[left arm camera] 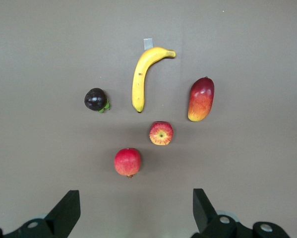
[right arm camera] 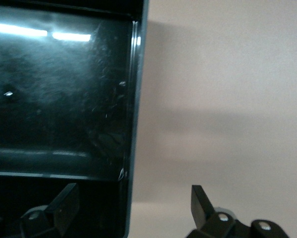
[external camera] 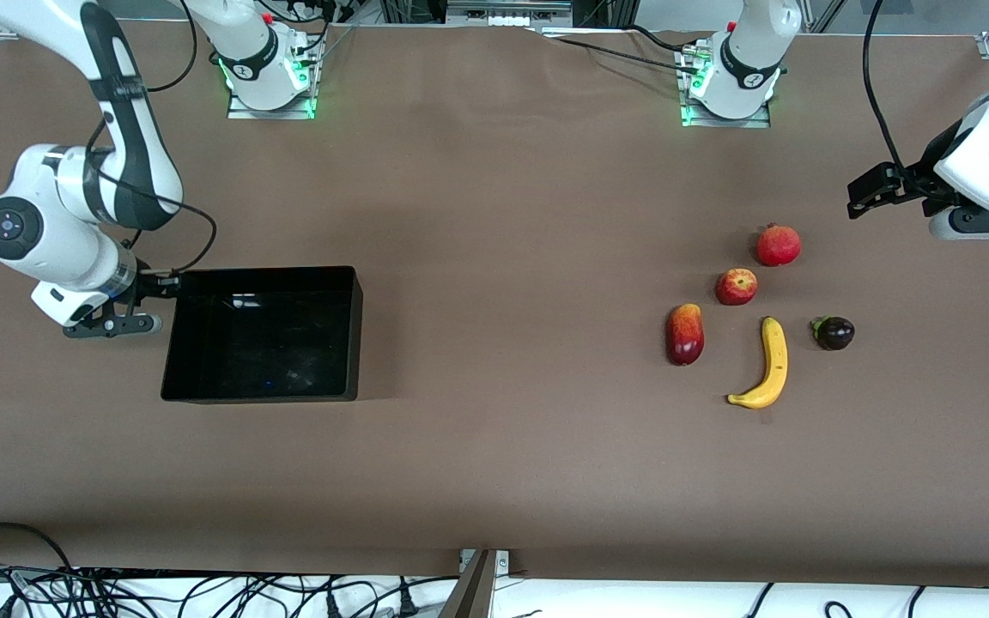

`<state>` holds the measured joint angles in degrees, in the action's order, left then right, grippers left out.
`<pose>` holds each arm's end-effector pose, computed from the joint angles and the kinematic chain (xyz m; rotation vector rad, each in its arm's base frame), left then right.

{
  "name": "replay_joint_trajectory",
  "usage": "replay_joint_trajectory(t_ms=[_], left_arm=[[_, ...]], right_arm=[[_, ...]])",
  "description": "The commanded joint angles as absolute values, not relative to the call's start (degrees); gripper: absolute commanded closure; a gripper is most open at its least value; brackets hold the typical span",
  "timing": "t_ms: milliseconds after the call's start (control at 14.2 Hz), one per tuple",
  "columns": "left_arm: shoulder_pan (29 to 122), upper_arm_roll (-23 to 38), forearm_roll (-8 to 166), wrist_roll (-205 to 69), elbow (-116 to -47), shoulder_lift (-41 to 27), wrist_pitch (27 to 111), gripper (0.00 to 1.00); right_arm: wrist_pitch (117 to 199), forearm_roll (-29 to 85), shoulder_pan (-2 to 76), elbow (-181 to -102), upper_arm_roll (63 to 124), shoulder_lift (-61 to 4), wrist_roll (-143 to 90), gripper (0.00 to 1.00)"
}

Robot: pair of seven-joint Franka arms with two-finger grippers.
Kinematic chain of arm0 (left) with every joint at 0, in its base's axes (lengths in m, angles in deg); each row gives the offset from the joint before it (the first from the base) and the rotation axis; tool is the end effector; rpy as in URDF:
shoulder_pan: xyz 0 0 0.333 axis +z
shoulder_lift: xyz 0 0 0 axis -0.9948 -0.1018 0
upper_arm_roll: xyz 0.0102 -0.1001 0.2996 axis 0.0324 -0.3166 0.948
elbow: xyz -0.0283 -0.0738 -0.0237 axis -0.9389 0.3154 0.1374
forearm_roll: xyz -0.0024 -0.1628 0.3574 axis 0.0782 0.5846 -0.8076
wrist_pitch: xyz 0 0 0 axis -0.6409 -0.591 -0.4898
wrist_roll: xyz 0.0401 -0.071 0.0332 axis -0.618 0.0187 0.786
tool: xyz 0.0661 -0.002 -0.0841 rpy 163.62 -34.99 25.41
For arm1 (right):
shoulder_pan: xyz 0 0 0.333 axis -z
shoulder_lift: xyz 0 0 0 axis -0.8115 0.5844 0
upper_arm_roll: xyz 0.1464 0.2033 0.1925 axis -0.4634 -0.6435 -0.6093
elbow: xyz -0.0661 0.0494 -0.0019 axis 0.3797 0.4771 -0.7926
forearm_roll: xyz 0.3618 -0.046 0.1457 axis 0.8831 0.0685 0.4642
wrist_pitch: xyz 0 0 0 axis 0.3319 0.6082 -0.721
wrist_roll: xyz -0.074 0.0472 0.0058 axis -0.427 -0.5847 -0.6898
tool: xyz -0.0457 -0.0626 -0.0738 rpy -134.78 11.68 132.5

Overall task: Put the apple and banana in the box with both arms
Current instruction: 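Reach the right gripper to the black box rim and grasp it, then slide the box toward the fruits while the left gripper reaches the apple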

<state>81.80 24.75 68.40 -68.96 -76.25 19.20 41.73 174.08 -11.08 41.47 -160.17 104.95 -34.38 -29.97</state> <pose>0.5463 -0.0282 0.5907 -3.1108 -0.0587 0.1234 0.5836 -0.0363 0.2853 3.0256 0.1779 -0.1079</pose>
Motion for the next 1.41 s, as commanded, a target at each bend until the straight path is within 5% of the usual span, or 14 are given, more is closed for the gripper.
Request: replay_joint_trajectory(t_ms=[0,211,282,493,563,986,1338], left_arm=[[81.8,25.0,69.1,-69.2,-75.4,19.4,40.6,0.00],[81.6,25.0,69.0,-69.1,-75.3,19.4,40.7,0.00],[81.7,25.0,69.0,-69.1,-75.3,19.4,40.7,0.00],[81.7,25.0,69.0,-69.2,-75.3,19.4,40.7,0.00],[81.7,25.0,69.1,-69.2,-75.3,19.4,40.7,0.00],[81.7,25.0,69.0,-69.2,-75.3,19.4,40.7,0.00],[81.6,25.0,69.0,-69.1,-75.3,19.4,40.7,0.00]], right_arm=[[177.9,-10.2,43.3,-160.0,104.5,-31.7,-31.4,0.00],[180.2,-4.6,44.0,-159.8,104.5,-29.3,-35.3,0.09],[180.2,-3.6,44.0,-159.7,104.5,-29.2,-36.3,0.21],[180.1,-3.3,44.0,-159.1,104.2,-28.9,-36.7,0.92],[179.9,-3.3,43.8,-158.6,104.1,-28.8,-36.6,1.00],[165.1,-1.3,42.2,-146.6,99.1,-28.9,-36.7,1.00],[161.6,0.4,28.2,-138.3,97.7,-26.4,-20.5,1.00]])
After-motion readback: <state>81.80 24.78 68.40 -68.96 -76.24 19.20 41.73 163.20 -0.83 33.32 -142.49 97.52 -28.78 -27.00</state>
